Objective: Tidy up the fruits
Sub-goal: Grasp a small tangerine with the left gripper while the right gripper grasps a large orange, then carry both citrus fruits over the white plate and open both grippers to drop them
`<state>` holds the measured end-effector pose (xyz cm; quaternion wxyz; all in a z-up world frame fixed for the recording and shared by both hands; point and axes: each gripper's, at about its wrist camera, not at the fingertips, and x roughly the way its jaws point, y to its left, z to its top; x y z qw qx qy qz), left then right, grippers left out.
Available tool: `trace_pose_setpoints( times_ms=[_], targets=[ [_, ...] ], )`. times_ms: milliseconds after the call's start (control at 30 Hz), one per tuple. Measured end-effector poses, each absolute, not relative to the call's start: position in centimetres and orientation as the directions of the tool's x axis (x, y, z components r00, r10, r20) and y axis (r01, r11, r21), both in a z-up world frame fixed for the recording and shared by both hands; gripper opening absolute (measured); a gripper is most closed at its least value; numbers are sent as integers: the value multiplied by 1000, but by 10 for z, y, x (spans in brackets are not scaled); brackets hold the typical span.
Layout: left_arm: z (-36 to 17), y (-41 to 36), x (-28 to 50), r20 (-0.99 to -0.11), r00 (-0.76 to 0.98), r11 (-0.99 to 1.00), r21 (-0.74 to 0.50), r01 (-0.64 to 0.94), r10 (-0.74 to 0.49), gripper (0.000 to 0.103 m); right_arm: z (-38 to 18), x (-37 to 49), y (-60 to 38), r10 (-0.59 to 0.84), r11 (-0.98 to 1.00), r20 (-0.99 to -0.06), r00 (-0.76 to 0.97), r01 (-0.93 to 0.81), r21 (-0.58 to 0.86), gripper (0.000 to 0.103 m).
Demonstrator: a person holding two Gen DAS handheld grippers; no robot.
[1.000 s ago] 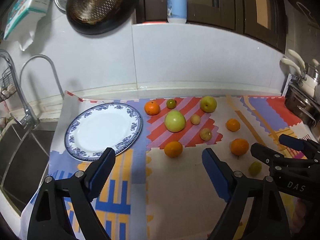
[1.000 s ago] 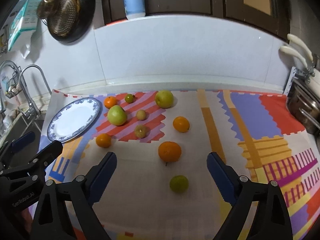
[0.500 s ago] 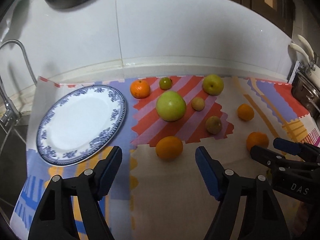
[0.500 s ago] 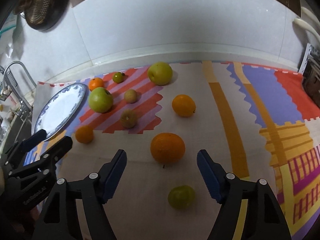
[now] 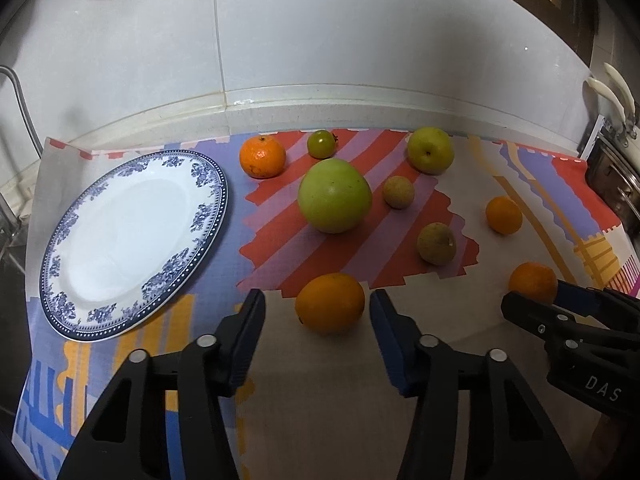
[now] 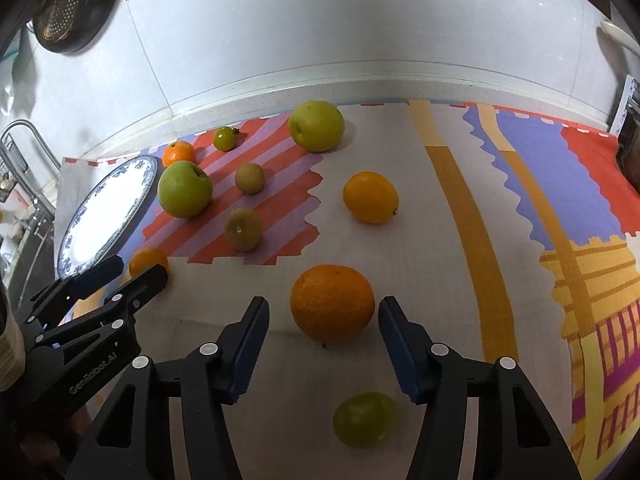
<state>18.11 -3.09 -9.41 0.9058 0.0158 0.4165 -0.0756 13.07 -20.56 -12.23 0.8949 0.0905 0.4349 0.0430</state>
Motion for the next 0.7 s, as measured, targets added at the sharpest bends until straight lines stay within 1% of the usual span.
trace_pose_setpoints(
  times_ms=[133, 200, 233, 700],
  targets=[
    [-96, -31, 184, -762, 634, 986, -42, 158, -134, 44, -123, 132, -204, 145, 983, -770, 622, -3, 182, 51],
    [-95, -32, 184, -762, 632, 985, -45, 164, -140, 37, -122, 132, -205, 135, 985, -769, 624, 1, 174, 45],
    [-95, -33, 184, -762, 633, 985, -41, 168, -139, 36, -122, 132, -205, 132, 985, -768, 627, 2, 170, 43],
    [-77, -28, 172, -735, 662, 986, -52, 158, -145, 36, -107, 123, -198, 161, 984, -738, 656, -49, 170, 43]
  ],
)
